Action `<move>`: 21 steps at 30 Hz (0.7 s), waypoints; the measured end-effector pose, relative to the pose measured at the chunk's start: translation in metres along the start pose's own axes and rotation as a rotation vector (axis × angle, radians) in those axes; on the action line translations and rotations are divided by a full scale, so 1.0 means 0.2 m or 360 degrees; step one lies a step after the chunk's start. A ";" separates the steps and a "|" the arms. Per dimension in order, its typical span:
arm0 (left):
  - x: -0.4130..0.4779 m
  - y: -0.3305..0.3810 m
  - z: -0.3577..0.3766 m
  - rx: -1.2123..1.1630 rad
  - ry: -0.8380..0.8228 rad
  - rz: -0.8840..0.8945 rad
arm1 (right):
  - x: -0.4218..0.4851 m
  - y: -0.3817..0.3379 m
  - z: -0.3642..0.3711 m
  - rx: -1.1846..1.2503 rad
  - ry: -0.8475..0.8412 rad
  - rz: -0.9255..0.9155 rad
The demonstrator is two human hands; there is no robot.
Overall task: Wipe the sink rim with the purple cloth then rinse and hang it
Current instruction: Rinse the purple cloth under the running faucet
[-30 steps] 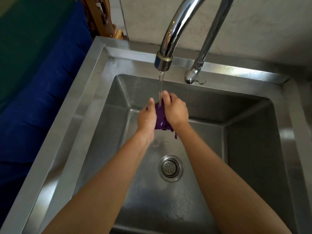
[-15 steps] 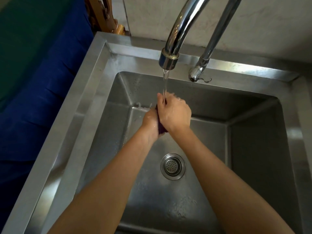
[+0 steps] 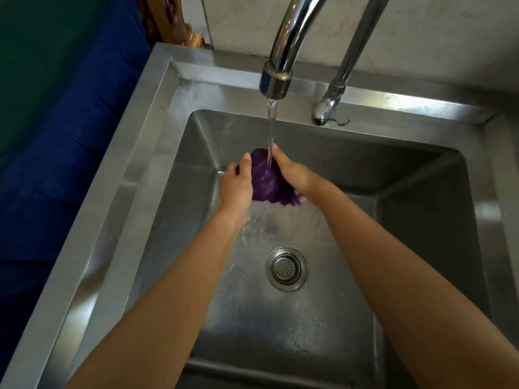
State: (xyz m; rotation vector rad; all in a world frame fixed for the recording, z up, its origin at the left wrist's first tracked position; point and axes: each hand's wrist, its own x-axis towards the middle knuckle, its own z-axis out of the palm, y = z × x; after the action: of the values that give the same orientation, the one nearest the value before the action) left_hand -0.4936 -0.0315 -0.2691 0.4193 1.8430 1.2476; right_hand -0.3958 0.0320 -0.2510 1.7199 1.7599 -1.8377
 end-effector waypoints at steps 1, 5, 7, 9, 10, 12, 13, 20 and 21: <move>0.00 -0.01 -0.01 0.0052 -0.0014 0.0058 | 0.00 0.03 -0.02 0.0005 -0.0080 0.0096; 0.03 -0.04 -0.05 -0.0104 -0.0140 0.0083 | 0.02 0.12 -0.05 0.0225 -0.0072 0.0194; 0.03 -0.06 -0.08 -0.0263 -0.0183 0.0028 | 0.01 0.12 -0.06 0.0410 0.0018 0.0060; 0.03 -0.06 -0.08 -0.0413 -0.0161 -0.0073 | 0.02 0.12 -0.07 0.0620 0.0058 -0.0104; 0.03 -0.06 -0.08 -0.0510 -0.0150 -0.0144 | 0.02 0.11 -0.08 0.0702 0.0051 -0.0194; 0.04 -0.06 -0.09 -0.0712 -0.0184 -0.0305 | 0.01 0.09 -0.07 0.0765 0.0017 -0.0374; 0.03 -0.06 -0.08 -0.0751 -0.0248 -0.0388 | 0.00 0.09 -0.07 0.0772 -0.0004 -0.0455; 0.00 -0.04 -0.03 -0.0403 -0.0366 -0.0496 | -0.10 0.05 -0.05 0.0318 -0.0022 -0.0616; 0.00 -0.03 -0.02 -0.0337 -0.0269 -0.0465 | -0.11 0.05 -0.03 0.0162 0.0005 -0.0570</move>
State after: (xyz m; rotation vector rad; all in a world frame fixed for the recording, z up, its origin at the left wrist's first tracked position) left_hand -0.4967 -0.0366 -0.2744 0.1284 1.5472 1.1527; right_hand -0.3768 0.0209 -0.2405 1.5150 2.1248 -2.0908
